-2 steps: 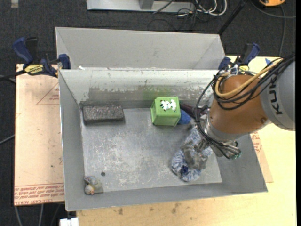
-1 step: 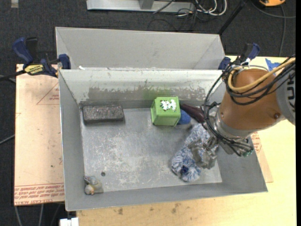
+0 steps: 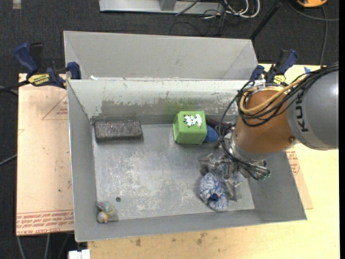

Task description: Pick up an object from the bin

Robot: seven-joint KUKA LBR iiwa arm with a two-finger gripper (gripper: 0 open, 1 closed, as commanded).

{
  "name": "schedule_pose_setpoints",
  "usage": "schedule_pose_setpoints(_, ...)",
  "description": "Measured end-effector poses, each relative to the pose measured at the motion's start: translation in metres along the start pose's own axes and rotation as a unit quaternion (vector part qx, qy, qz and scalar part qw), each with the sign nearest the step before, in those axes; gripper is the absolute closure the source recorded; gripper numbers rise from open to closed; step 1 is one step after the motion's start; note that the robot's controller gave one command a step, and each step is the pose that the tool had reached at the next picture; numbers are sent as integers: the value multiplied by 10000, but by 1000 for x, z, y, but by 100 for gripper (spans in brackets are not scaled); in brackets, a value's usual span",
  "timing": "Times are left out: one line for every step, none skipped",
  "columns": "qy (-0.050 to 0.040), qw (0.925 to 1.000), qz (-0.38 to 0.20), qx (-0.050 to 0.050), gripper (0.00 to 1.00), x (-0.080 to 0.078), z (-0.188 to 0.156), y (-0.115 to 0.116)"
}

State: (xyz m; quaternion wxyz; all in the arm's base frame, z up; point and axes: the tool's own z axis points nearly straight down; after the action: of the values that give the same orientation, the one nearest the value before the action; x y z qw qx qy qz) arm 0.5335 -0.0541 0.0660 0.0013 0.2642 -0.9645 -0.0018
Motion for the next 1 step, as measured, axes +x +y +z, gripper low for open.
schedule_pose_setpoints(-7, 10000, 2, 14, 100, 0, -4, -1)
